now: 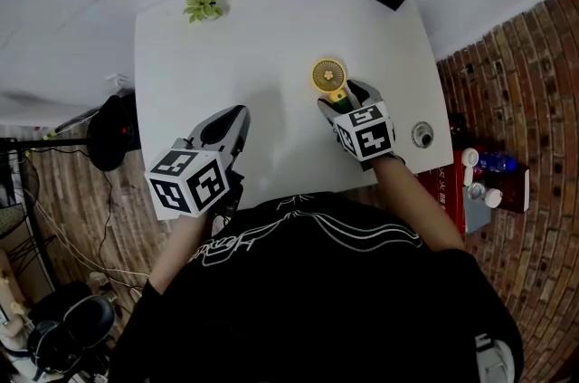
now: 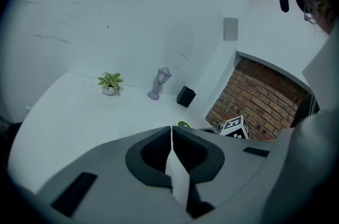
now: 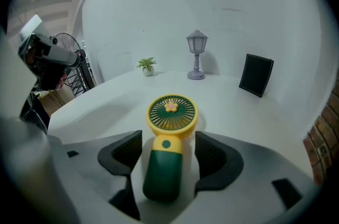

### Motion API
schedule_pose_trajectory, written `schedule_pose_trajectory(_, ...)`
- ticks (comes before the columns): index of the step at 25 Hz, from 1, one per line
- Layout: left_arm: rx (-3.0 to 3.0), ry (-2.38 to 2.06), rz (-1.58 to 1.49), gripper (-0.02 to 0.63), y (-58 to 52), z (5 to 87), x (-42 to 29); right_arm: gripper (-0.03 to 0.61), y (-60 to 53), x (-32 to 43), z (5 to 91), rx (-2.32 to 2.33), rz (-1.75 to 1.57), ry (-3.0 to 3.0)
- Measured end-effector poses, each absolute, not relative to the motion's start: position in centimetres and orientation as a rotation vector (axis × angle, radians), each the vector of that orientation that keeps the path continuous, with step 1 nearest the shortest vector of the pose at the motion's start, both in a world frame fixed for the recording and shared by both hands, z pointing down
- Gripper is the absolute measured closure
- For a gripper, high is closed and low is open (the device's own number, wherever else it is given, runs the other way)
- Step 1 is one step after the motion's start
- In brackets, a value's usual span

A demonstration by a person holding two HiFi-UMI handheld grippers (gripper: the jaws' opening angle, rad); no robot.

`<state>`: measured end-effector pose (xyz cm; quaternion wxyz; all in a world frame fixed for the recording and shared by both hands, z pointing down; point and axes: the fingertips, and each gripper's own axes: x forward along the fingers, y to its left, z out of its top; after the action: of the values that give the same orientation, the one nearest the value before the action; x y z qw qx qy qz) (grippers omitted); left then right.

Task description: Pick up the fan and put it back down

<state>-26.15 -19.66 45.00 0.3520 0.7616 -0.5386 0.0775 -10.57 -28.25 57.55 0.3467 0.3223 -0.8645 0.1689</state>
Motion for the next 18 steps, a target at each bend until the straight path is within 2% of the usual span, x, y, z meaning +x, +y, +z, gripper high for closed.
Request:
schedule_pose_trajectory(8, 1.960, -1.384, 0.209, 0.578, -19.8, 45.9, -26.8, 0.360, -28.5, -10.1, 58.2, 0.880, 0.428, -2.196)
schedule_pose_trajectory(18, 1.946, -1.381, 0.211, 0.578, -20.0, 46.5, -27.0, 0.391, -28.4, -10.4, 58.3, 0.847, 0.428, -2.194)
